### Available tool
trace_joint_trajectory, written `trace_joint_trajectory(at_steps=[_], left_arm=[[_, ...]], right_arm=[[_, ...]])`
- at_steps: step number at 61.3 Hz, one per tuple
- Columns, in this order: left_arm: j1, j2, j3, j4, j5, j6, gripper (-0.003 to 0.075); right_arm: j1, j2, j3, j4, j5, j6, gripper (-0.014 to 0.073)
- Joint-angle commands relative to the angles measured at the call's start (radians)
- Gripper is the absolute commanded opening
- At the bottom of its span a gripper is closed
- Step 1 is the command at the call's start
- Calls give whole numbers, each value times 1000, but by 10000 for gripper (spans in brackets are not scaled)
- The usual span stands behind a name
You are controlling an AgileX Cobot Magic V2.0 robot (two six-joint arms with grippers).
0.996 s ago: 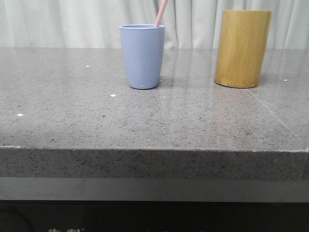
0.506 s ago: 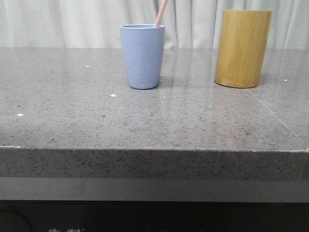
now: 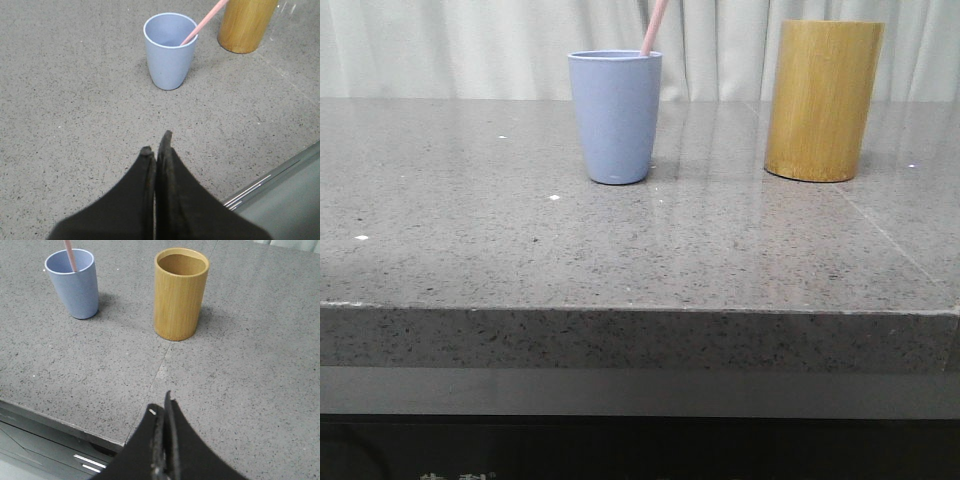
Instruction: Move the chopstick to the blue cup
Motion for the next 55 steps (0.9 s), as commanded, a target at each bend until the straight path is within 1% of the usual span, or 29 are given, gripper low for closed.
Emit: trace_joint_trajectory(at_steps=[1,5,12,16,21,27,38,42,48,55], left_arm=[[-8,12,-26,-2,-76,-9,-19],[-10,15,-2,-2,-109,-9,-19],[37,-64,89,3,-242,-9,-19],[111,-162,196,13,-356,-9,-19],[192,-266,306,0,-461,-9,-19],[279,-401,450,0,-553,-9,-19],[413,-623,701,-2,-639,-9,-19],[460,-699,784,-33,-654,-9,-19],[507,-795,881,-73,-681,-9,-19],[520,-881,975,-89,-731,-9,-19]], right_arm=[[-4,6,-24,-7,-66,-9,-68],[-4,6,-24,-7,-66,-9,-68],[-4,6,-24,-5,-66,-9,-68],[-4,6,-24,-7,-66,-9,-68],[-4,6,-24,-5,-67,-9,-68],[-4,6,-24,-5,-67,-9,-68],[-4,6,-24,-5,-67,-9,-68],[-4,6,-24,-5,-67,-9,-68],[-4,6,-24,-5,-67,-9,-68],[-4,6,-24,-5,-67,-9,-68]])
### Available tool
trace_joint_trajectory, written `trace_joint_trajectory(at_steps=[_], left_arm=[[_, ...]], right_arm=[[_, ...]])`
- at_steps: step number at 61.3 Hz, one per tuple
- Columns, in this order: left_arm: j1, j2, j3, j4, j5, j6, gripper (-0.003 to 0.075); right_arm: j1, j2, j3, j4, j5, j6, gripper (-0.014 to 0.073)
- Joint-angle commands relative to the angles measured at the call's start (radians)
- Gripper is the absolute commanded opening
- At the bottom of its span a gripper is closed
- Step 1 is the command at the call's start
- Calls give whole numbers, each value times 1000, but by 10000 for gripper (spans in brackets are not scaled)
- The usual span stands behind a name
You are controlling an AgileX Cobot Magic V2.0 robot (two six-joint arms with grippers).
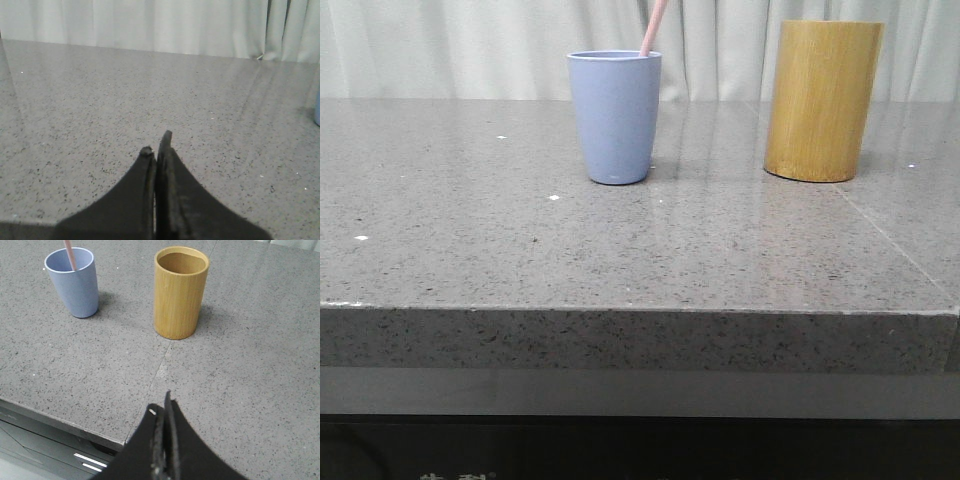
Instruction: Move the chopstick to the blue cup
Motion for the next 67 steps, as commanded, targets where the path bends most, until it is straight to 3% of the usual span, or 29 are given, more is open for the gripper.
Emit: trace_joint_trajectory(at_steps=[1,7,49,67], left_arm=[[8,-43,29,-24,-132,-9,-19],[8,-48,90,-24,-204,-9,-19],[-39,-51,89,-33,-204,-9,-18],[-51,-51,89,1,-266,-11,-18]], right_arm=[[-4,6,-24,-5,-70,-9,-68],[-4,6,-24,-5,-69,-9,-68],[-4,6,-24,-5,-70,-9,-68],[-4,6,-24,-5,-70,-9,-68]])
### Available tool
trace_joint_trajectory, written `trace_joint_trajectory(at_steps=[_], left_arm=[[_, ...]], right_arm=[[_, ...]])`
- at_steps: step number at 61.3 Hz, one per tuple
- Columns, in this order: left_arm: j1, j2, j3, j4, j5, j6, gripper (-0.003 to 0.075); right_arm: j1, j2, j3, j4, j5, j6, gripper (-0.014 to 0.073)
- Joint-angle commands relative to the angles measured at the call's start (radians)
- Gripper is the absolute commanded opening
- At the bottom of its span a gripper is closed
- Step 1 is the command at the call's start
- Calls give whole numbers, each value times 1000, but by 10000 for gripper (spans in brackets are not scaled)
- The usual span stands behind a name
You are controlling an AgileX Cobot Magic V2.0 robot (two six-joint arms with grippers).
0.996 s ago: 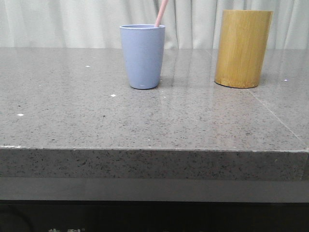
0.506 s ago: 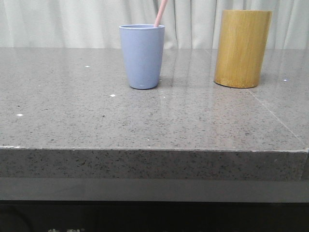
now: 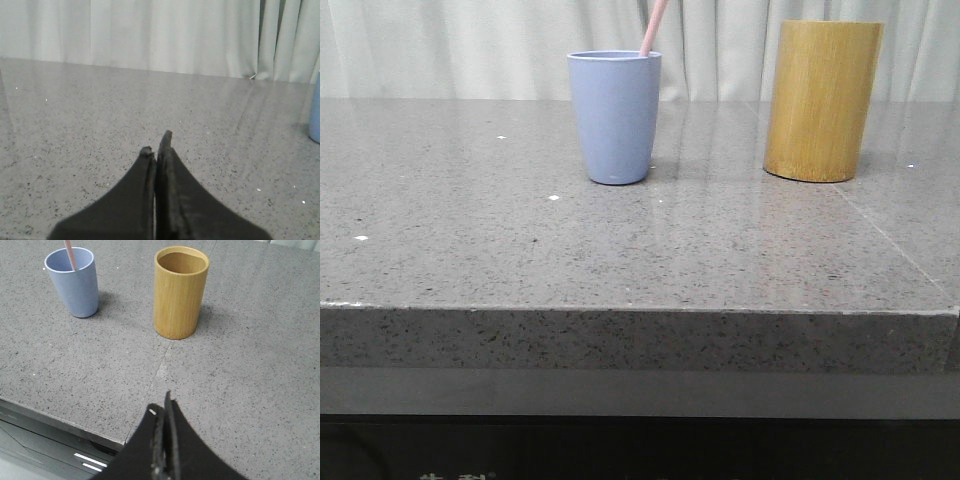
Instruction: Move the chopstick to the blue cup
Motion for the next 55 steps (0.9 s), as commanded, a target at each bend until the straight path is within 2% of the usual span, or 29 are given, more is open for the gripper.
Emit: trace_joint_trajectory(at_steps=[1,14,55], left_arm=[[-18,-27,9,8,-104,-11,-18],[-62,-27,9,33,-109,-11,-19],[-62,-25,9,29,-110,-11,-19]], right_arm=[[-4,6,-24,-5,-72,-9,-68],[-4,6,-24,-5,-72,-9,-68],[-4,6,-24,-5,-72,-9,-68]])
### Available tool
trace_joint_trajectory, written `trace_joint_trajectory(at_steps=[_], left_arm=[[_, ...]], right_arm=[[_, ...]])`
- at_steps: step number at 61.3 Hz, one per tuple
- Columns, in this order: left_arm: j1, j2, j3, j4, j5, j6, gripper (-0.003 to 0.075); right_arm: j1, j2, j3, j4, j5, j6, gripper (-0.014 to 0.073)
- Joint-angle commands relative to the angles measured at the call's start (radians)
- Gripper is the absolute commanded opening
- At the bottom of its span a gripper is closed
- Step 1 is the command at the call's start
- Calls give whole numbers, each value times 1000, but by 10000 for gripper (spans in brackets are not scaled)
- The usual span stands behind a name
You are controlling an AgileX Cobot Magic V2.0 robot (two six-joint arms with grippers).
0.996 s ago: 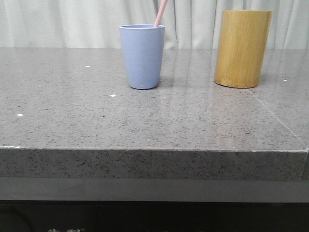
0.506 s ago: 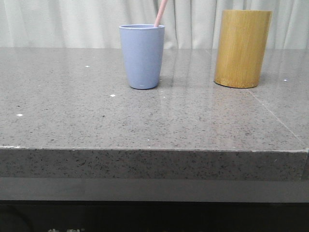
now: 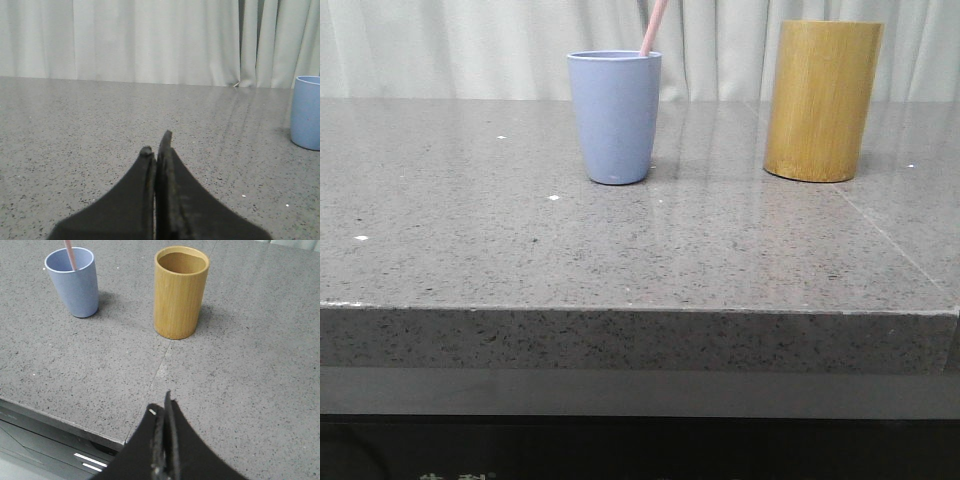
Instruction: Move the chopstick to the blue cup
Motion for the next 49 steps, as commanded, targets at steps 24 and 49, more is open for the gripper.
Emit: trace_joint_trajectory(at_steps=[24,49], left_arm=[[-7,-25,9,0,-83,-9,-19],[-7,-23,9,0,-83,-9,-19]], right_arm=[[-47,-35,53,10,-163,-9,-68],[-249,-383,622,63,-721,-9,-68]])
